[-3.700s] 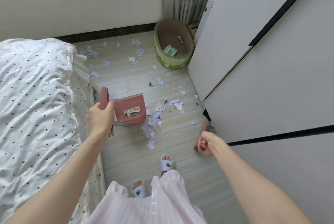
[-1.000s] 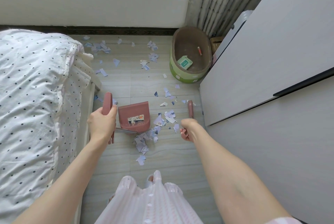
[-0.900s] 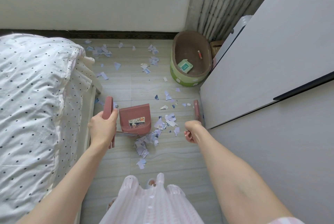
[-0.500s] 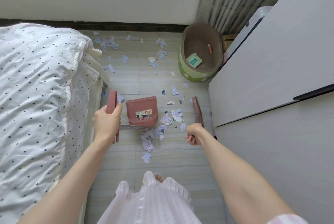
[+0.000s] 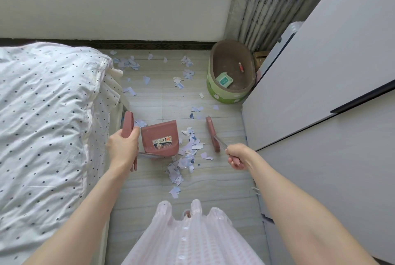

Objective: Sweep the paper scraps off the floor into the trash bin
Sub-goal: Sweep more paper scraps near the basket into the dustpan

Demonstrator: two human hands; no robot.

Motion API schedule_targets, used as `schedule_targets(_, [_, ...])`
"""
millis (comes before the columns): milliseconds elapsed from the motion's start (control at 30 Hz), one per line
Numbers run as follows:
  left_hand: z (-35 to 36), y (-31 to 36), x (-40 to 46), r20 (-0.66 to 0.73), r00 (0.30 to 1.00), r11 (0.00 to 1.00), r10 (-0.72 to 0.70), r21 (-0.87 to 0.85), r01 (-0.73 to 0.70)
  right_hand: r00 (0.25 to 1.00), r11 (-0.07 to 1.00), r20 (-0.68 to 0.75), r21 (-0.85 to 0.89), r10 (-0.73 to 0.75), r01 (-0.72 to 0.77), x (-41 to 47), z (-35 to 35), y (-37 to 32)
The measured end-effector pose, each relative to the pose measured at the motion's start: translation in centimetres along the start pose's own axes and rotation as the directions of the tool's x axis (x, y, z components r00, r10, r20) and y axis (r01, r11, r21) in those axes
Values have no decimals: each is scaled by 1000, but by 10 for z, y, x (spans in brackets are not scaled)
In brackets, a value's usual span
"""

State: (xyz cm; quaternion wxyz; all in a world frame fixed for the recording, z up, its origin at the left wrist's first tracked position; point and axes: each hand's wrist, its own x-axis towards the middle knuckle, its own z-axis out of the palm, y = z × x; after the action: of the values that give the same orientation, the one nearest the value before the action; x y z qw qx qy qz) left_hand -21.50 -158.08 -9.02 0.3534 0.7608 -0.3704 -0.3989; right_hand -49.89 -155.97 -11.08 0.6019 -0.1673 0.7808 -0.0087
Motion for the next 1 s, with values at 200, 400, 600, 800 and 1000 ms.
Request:
schedule_targets(200, [-36,-10,-2,36,999,999,33,14,-34,996,998,-65,19,60,-59,-14,34,38])
schedule_targets(400, [-79,-31,-8,81,995,997,59,37,-62,985,970,27,173,170,-172,-27,104,70])
schedule_targets(600, [-116,-51,-14,103,985,981,138,122,-150,983,922,145,352,114,-159,-50,194,61])
schedule_targets(800, [-138,-66,-13,116,985,985,129,102,-141,991,826,132,557,8,-81,-57,207,44])
schedule_targets(1000, [-151,-69,-15,115,988,989,104,91,-114,994,807,106,584,25,-83,-58,208,61])
